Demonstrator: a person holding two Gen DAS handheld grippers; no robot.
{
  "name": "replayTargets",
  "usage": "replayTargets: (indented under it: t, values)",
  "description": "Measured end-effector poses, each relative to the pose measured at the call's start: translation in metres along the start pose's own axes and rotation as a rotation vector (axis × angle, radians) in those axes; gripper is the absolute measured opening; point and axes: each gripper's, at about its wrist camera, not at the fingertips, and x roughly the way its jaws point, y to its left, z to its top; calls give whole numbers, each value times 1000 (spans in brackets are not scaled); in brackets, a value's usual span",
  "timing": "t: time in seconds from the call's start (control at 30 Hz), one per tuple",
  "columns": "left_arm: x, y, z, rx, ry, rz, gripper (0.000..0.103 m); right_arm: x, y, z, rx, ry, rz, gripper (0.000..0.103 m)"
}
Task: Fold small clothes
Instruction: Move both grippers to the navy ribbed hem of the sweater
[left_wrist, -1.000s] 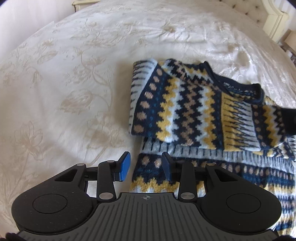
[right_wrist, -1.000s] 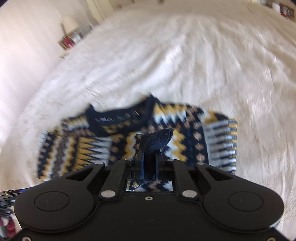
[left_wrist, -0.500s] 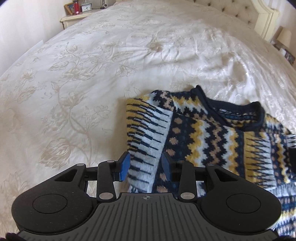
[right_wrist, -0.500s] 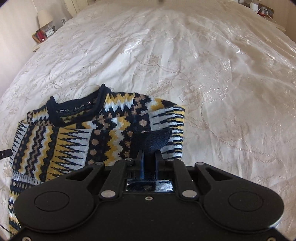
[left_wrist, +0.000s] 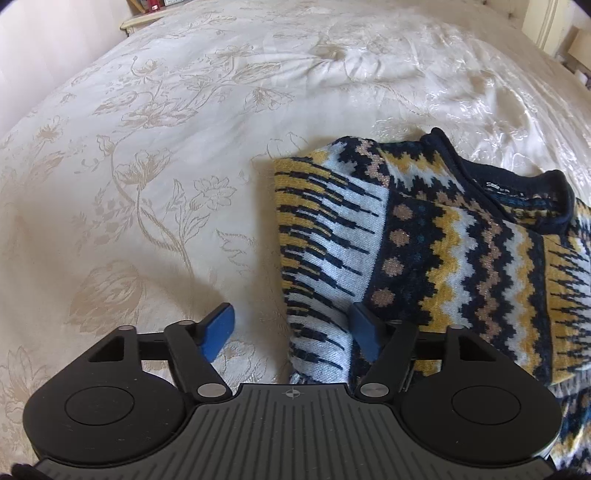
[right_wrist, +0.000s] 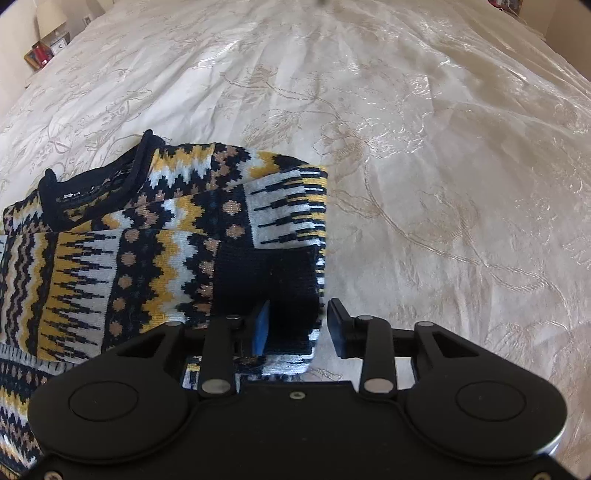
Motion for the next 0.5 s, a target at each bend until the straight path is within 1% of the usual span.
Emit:
replayTargets:
  t: [0.1, 0.23, 0.27, 0.33, 0.47, 0.5]
  values:
    - [-2, 4, -1, -5, 8, -28, 72, -4, -7, -4, 37, -4, 3, 57]
    - [-13, 4, -7, 12, 24, -60, 72, -14, -14, -11, 75, -19, 21, 63]
    - [-16, 4, -9, 11, 27, -72, 72, -18, -15, -14, 80, -24, 29, 67]
    - [-26, 5, -17, 3, 26, -92, 72, -26, -17, -21, 81, -36, 43, 70]
    - [-47, 4, -38, -2, 22, -106, 72, -43, -21, -41, 65, -44, 68, 77]
    - [-52, 4, -45, -2, 26, -112, 72, -46, -22, -47, 60, -43, 73, 77]
